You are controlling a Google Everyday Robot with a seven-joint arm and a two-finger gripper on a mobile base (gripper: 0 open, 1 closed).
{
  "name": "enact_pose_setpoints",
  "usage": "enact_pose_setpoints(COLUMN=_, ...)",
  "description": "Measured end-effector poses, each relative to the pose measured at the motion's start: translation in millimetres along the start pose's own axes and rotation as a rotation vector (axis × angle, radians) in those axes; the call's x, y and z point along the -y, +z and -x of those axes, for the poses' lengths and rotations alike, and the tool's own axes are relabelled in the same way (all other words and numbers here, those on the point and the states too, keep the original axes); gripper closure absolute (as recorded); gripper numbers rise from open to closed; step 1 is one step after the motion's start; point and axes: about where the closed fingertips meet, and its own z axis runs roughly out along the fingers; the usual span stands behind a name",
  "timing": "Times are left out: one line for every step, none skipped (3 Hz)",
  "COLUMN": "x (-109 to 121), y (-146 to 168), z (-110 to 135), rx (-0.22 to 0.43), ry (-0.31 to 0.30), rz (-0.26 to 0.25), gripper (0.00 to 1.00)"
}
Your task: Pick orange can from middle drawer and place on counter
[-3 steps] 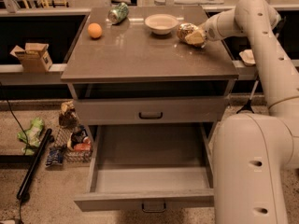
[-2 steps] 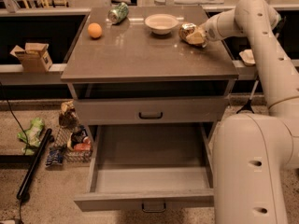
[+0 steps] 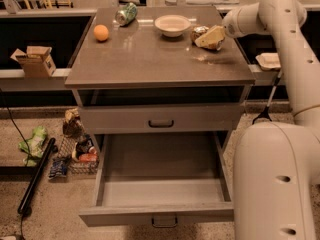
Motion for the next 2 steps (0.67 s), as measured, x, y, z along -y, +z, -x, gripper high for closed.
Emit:
enact_pose_setpoints(x=12.0, y=-37.2, z=37.8, rx=0.074, ry=-0.053, rz=-0.044, gripper=0.00)
enact_pose_setpoints(x=20.5, y=-82.1, z=68.6, rx=0.116, ry=-0.101, rz=-0.100, gripper=0.00)
